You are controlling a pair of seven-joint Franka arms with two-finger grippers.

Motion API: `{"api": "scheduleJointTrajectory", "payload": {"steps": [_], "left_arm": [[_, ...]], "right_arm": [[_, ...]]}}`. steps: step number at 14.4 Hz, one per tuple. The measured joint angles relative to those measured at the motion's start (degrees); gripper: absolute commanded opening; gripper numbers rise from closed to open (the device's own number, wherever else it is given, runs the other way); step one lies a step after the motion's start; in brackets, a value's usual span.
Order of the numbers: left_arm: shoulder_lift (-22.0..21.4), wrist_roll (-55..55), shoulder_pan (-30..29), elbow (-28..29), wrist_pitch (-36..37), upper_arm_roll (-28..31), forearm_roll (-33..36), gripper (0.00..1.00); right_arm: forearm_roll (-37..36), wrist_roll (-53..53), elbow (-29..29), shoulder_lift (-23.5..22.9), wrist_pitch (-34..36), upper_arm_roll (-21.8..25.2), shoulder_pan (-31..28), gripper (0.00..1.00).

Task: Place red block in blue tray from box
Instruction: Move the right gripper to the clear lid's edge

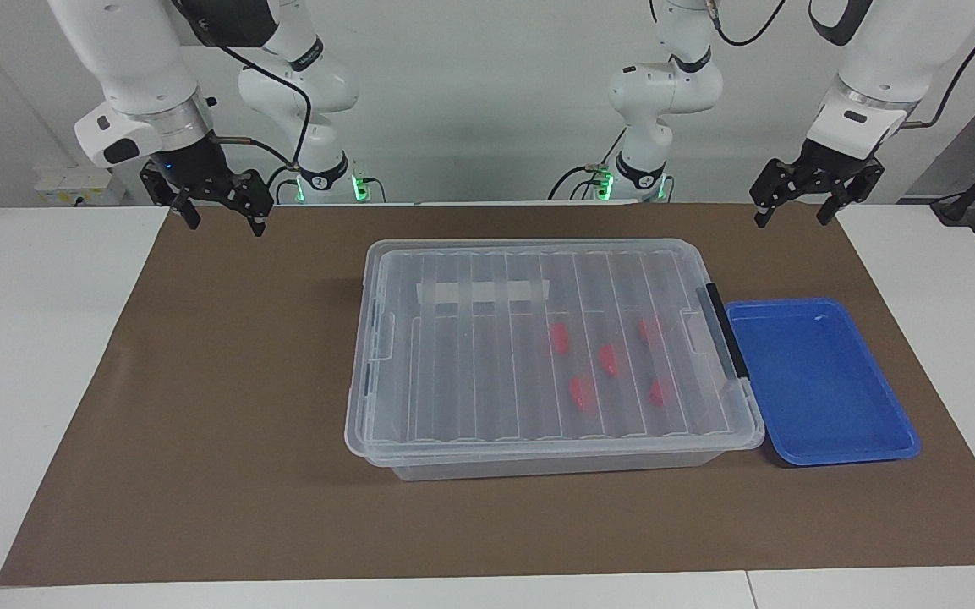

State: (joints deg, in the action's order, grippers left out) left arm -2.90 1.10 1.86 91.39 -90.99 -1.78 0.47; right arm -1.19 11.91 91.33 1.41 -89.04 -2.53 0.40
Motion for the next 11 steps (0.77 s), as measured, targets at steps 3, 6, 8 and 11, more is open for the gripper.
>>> {"api": "scheduleJointTrajectory", "payload": {"steps": [3, 6, 8, 11], "left_arm": [[0.0, 0.0, 0.0, 0.0, 0.0, 0.0, 0.0, 1.0], [0.0, 0.0, 0.0, 0.0, 0.0, 0.0, 0.0, 1.0], [0.0, 0.0, 0.0, 0.0, 0.0, 0.0, 0.0, 1.0], [0.0, 0.0, 0.0, 0.0, 0.0, 0.0, 0.0, 1.0]], "right_arm": [[0.0, 0.0, 0.03, 0.0, 0.0, 0.0, 0.0, 1.0], [0.03, 0.0, 0.05, 0.01, 0.0, 0.0, 0.0, 1.0], [0.06, 0.0, 0.06, 0.01, 0.0, -0.01, 0.02, 0.99], [0.09, 0.0, 0.14, 0.02, -0.59, -0.14, 0.56, 0.99]]}}
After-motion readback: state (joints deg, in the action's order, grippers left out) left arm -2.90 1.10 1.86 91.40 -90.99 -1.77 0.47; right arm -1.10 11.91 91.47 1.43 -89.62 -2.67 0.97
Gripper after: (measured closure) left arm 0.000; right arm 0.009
